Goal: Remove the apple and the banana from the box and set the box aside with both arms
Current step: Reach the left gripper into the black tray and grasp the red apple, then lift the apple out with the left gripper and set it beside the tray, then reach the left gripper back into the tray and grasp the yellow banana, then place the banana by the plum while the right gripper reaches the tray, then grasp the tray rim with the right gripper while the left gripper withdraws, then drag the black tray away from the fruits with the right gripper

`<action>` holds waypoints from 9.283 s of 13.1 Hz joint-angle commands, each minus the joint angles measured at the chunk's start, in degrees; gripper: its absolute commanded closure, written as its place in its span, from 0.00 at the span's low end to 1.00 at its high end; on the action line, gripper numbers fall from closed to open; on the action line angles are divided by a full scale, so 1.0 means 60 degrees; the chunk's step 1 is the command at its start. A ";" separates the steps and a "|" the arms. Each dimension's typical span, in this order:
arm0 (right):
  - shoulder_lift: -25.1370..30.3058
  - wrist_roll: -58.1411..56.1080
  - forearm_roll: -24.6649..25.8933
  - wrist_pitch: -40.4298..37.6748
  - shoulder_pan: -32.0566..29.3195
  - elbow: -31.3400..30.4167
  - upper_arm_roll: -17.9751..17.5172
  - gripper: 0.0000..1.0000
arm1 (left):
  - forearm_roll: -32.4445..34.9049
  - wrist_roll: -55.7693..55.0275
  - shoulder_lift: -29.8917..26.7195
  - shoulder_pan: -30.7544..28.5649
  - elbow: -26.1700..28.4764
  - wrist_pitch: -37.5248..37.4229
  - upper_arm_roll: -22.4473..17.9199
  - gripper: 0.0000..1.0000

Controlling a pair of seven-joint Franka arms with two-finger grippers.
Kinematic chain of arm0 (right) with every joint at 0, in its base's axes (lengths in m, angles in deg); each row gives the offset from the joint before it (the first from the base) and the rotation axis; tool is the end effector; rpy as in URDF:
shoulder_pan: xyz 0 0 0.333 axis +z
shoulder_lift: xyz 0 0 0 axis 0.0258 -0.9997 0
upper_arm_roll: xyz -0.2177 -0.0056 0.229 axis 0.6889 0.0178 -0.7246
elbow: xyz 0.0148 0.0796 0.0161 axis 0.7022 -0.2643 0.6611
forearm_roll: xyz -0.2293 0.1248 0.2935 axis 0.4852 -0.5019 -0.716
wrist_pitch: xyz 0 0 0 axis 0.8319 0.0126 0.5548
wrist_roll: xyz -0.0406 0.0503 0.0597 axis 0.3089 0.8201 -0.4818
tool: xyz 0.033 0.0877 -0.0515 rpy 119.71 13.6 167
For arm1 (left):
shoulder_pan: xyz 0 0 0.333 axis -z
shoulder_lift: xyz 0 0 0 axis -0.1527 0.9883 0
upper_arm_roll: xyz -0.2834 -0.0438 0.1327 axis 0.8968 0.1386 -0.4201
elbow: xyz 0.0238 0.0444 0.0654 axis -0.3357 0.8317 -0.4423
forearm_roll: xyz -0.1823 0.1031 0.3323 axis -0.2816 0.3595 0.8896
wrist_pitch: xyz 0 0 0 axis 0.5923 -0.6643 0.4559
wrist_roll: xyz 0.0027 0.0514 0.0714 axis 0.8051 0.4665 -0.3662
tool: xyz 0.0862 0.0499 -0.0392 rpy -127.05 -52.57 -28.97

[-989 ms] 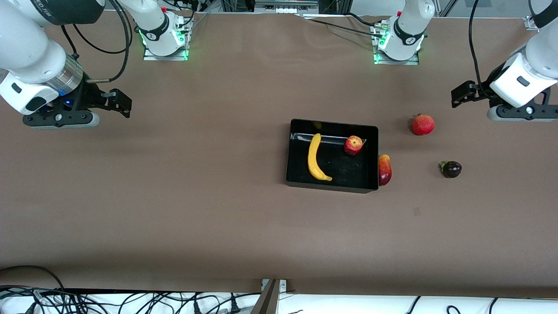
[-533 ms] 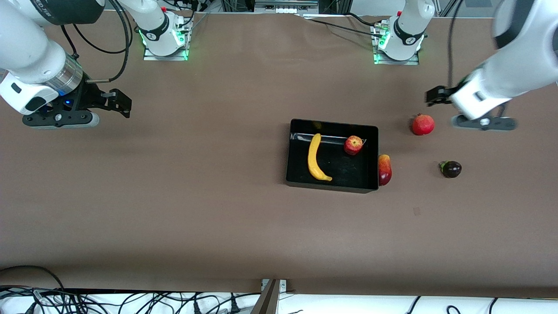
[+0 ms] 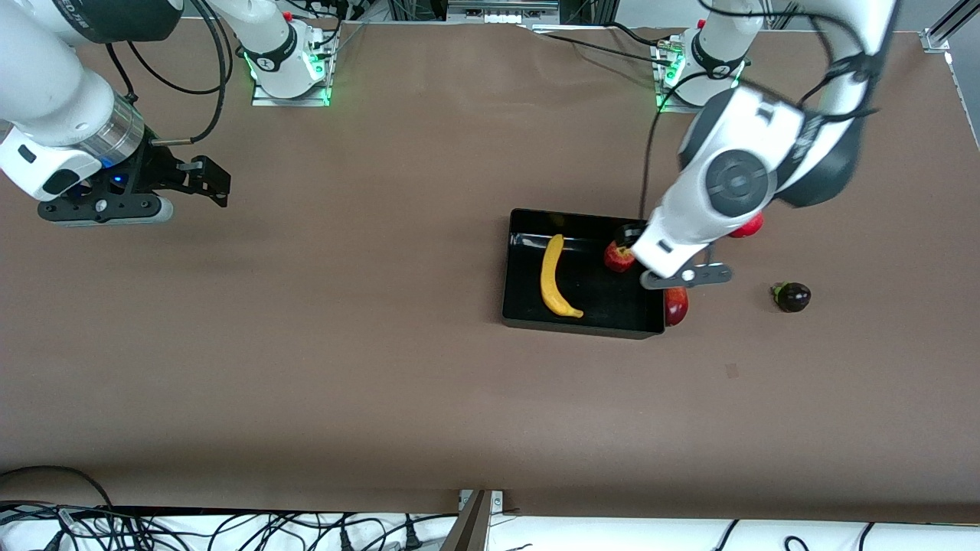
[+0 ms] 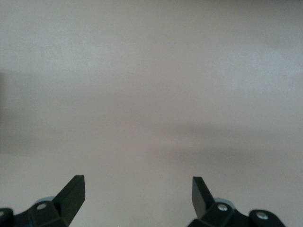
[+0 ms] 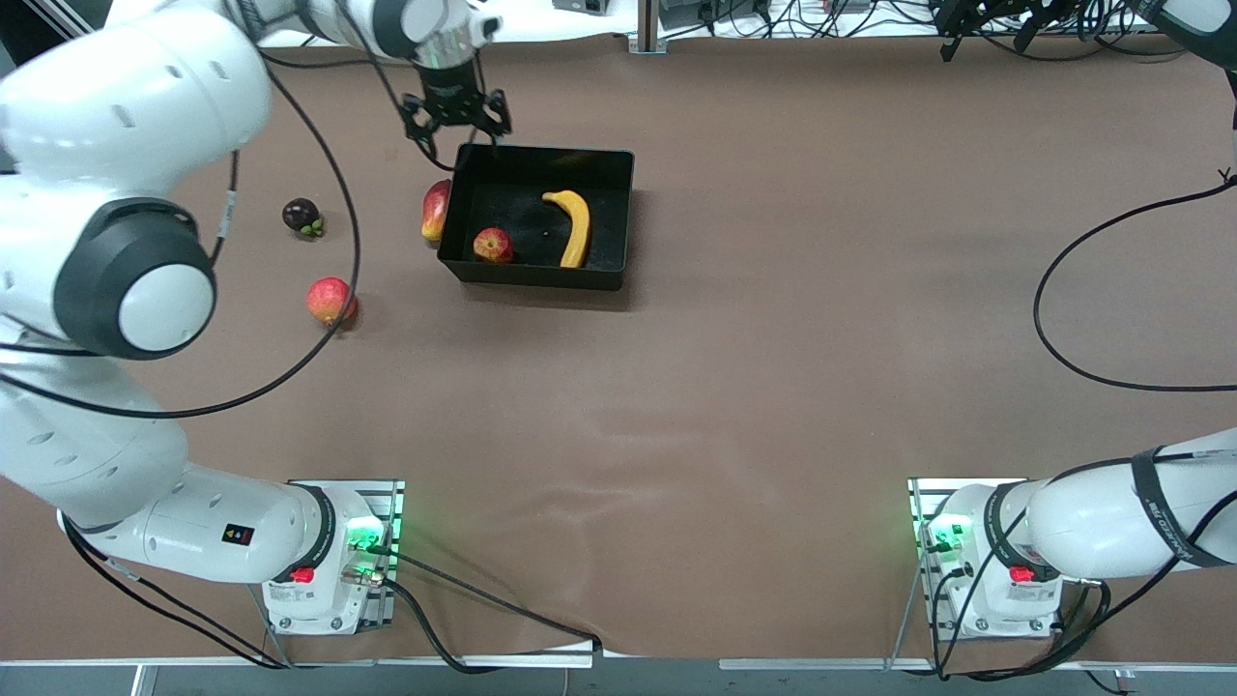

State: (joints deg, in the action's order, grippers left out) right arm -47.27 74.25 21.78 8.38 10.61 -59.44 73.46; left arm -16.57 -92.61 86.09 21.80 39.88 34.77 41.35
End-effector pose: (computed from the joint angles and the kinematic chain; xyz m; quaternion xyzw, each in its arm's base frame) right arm 0.5655 0.1168 0.5783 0.9987 0.0393 -0.0121 0.0299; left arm 0.5780 -0.2562 0.3869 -0.9915 -0.0572 0.1134 0.0282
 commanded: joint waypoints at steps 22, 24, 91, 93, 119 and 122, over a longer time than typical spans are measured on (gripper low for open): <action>0.0017 0.0005 0.0018 -0.0044 -0.0038 0.0104 -0.0036 0.00 | 0.1756 -0.0787 0.0599 0.0468 0.3821 0.5260 -0.0052 0.82; 0.0017 0.0005 0.0018 -0.0044 -0.0038 0.0104 -0.0021 0.00 | 0.1756 -0.0684 0.0073 0.0351 0.3237 0.4194 -0.0081 0.80; -0.1182 -0.0256 0.0018 -0.0002 0.0591 0.0031 -0.0109 0.00 | 0.1960 0.4684 0.3014 -0.3119 -0.1838 0.0360 0.0841 1.00; -0.1315 -0.0159 -0.0433 0.0160 0.1261 0.0103 -0.0182 0.00 | 0.1975 0.5961 0.2957 -0.3996 -0.0333 0.2083 0.0841 1.00; -0.5861 0.4936 -0.0465 0.4326 0.5224 0.1906 0.1003 1.00 | -0.0281 0.4839 -0.4438 -0.2521 0.1618 0.0009 -0.1694 0.00; -0.4485 0.1904 -0.0524 0.3691 0.4199 0.0681 0.1515 1.00 | 0.0070 0.4824 -0.4265 -0.2521 0.1301 -0.0411 -0.1327 0.00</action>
State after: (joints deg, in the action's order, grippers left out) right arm -81.74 95.50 18.78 31.54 39.69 -47.82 81.91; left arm -17.22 -63.52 62.43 6.10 45.70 31.73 32.78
